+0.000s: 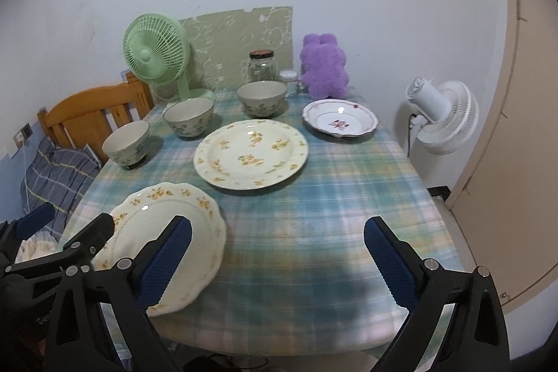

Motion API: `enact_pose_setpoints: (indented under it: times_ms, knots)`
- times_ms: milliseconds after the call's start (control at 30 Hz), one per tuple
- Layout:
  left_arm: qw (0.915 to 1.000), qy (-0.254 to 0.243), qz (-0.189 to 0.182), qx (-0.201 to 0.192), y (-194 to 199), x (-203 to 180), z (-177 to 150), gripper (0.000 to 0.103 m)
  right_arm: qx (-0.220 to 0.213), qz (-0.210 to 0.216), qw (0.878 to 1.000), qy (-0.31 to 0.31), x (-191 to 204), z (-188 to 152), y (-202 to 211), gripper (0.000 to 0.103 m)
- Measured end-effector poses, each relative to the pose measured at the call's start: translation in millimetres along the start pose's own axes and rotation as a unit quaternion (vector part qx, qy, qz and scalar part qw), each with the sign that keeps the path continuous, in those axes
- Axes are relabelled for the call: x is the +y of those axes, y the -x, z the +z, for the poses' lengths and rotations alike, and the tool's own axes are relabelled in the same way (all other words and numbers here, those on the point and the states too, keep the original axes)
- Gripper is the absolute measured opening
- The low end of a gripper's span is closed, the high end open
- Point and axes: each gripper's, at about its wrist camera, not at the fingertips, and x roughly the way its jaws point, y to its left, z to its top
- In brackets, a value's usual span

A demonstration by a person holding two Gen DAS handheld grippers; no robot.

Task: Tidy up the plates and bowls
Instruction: 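Grasp the rim of the large yellow-floral plate with both grippers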

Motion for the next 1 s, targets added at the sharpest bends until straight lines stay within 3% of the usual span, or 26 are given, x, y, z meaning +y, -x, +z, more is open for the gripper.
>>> enact_pose_setpoints:
  times_ms: [233, 567, 1000]
  knots:
    - [0.9992, -0.008, -0.008, 0.037, -41.1, 25.8, 5.8, 0.087, 0.035, 0.001, 0.999, 0.0, 31.0, 7.1, -38.8, 0.098]
    - [0.992, -0.019, -0.025, 0.122, -102.1, 55.2, -6.4, 0.081, 0.109, -0.015, 0.994, -0.001, 72.5, -2.2, -98.4, 0.093]
    - [0.9799, -0.029, -0.059, 0.189, -150.7, 61.5, -19.7, 0.071, 0.189, -0.033, 0.981, -0.028, 86.5, -25.5, -152.3, 0.079]
